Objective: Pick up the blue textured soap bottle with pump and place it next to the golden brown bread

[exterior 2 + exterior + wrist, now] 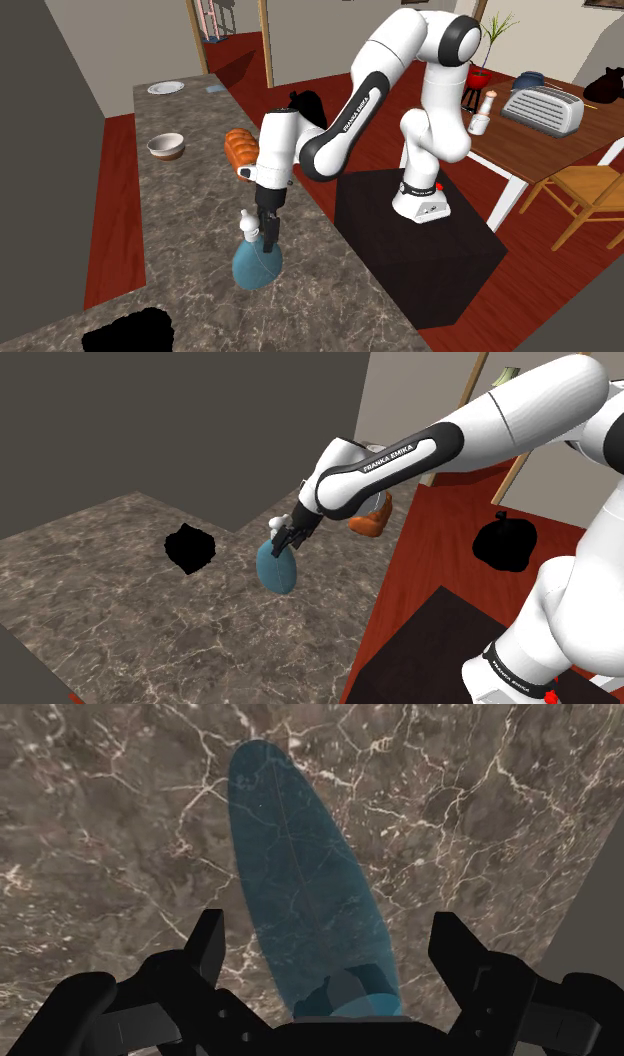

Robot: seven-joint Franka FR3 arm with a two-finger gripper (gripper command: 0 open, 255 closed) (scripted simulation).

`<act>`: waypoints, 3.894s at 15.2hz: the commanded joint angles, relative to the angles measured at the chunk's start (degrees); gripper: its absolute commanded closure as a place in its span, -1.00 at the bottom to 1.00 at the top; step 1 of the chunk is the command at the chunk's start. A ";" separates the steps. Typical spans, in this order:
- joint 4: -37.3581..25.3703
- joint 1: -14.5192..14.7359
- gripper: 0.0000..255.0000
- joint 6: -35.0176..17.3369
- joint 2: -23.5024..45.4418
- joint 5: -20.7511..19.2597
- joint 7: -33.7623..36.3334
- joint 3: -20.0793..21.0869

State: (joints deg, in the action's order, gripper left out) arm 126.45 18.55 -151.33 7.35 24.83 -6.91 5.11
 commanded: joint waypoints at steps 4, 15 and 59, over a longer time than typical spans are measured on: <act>-0.05 0.05 -1.00 -0.40 0.41 0.13 -0.08 0.07; -0.04 0.05 1.00 -0.42 0.41 0.14 -0.09 0.07; -19.04 -0.83 1.00 29.24 -11.14 -9.16 11.70 -1.53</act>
State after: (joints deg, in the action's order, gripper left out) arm 108.39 17.76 -123.05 -3.77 15.82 4.56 3.62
